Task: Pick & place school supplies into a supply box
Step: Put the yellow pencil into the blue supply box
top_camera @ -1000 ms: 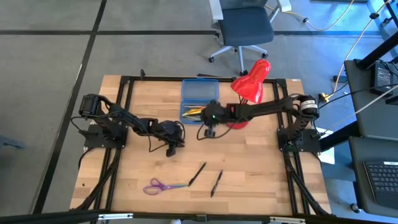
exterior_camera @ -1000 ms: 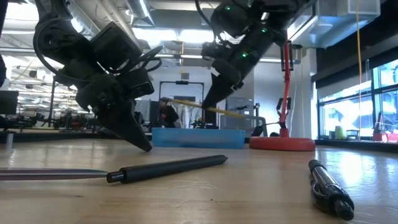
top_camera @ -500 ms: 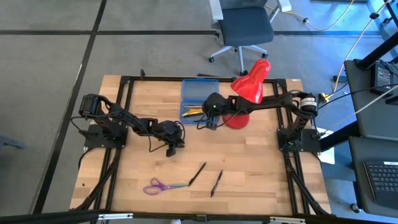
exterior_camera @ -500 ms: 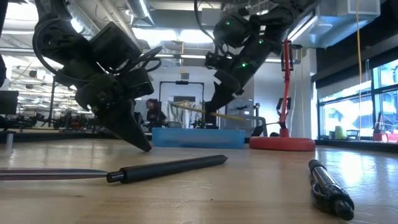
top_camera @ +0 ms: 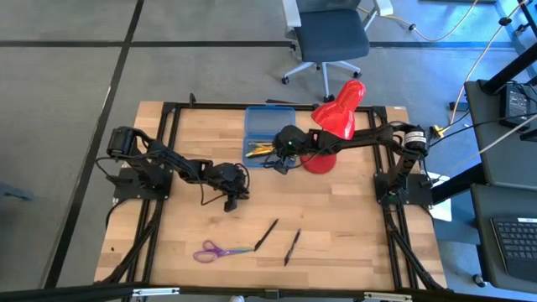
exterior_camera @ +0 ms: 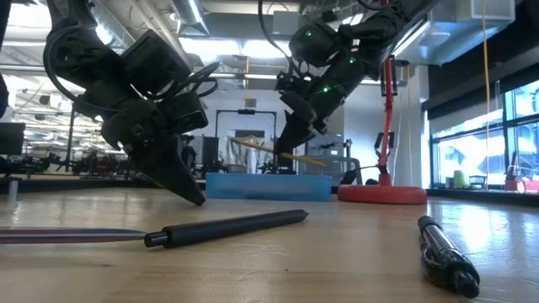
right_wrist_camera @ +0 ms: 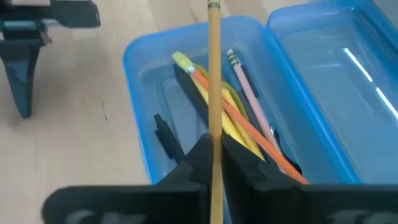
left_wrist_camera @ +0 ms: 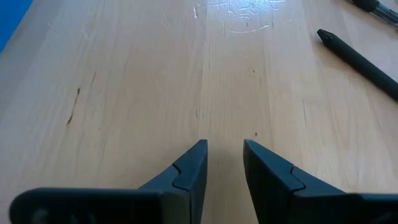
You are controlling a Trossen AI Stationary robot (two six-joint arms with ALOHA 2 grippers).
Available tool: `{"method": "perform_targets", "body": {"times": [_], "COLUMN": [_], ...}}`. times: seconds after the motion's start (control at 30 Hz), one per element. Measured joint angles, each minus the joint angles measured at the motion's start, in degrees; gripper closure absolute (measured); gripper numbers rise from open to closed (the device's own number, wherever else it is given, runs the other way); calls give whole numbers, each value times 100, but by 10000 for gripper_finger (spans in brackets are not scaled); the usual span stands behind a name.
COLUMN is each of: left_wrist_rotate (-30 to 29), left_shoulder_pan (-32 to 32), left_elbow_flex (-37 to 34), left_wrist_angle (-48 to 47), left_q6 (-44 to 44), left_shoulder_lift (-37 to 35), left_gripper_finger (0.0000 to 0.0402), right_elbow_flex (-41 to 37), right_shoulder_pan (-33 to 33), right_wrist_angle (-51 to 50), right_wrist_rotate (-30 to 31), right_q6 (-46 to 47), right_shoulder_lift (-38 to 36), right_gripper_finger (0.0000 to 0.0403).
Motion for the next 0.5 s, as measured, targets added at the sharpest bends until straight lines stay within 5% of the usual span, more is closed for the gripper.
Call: {"method": "perform_targets", "body": {"times": [0.5], "left_wrist_rotate": [0], "left_shoulder_pan": [0], "left_elbow_flex": [0], "left_wrist_angle": [9], "left_q6": [0], "left_shoulder_lift": [-1], "left_gripper_finger": [304], "right_elbow_flex": [-2], "right_shoulder_pan": [9], "right_wrist_angle": [95], "right_wrist_rotate": [3], "right_q6": [-36], "right_shoulder_lift": [490], "right_gripper_finger": [372]}}
